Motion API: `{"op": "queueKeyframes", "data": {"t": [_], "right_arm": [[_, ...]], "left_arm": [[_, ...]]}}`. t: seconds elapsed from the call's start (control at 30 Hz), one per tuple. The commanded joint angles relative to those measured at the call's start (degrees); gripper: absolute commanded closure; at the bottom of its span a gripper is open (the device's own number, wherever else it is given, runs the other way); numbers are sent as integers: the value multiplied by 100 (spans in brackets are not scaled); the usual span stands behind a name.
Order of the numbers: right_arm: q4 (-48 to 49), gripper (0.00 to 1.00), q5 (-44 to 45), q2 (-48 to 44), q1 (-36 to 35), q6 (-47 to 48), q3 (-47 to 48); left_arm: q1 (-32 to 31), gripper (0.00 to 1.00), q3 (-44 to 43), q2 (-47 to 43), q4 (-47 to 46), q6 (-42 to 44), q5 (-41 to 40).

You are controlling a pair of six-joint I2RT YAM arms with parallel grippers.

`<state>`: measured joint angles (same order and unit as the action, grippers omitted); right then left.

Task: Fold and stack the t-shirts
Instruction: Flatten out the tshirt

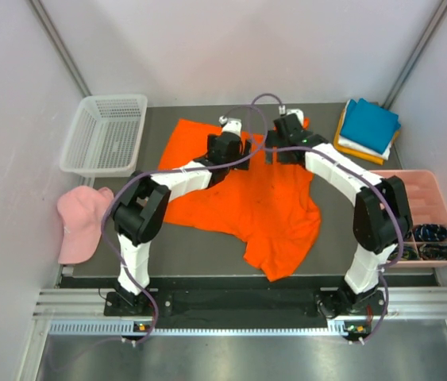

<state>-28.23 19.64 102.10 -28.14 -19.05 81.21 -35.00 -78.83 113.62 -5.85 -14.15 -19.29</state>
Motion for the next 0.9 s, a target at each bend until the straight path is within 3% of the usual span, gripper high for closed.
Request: {"op": "queueKeyframes", "data": {"t": [0.0,0.2,0.53,0.87], "right_arm": [[36,1,-74,11,510,261,571],[89,1,-320,424,950,358,1027],[28,1,-408,1408,995,498,1792],[-367,1,-408,2726,995,849,3302]], "left_arm": [[-24,2,-98,186,813,-44,-365],[-24,2,218,283,848,-149,-207],[-24,4,342,573,953,-342,136],[-15,6,245,828,1130,-536,461]]}}
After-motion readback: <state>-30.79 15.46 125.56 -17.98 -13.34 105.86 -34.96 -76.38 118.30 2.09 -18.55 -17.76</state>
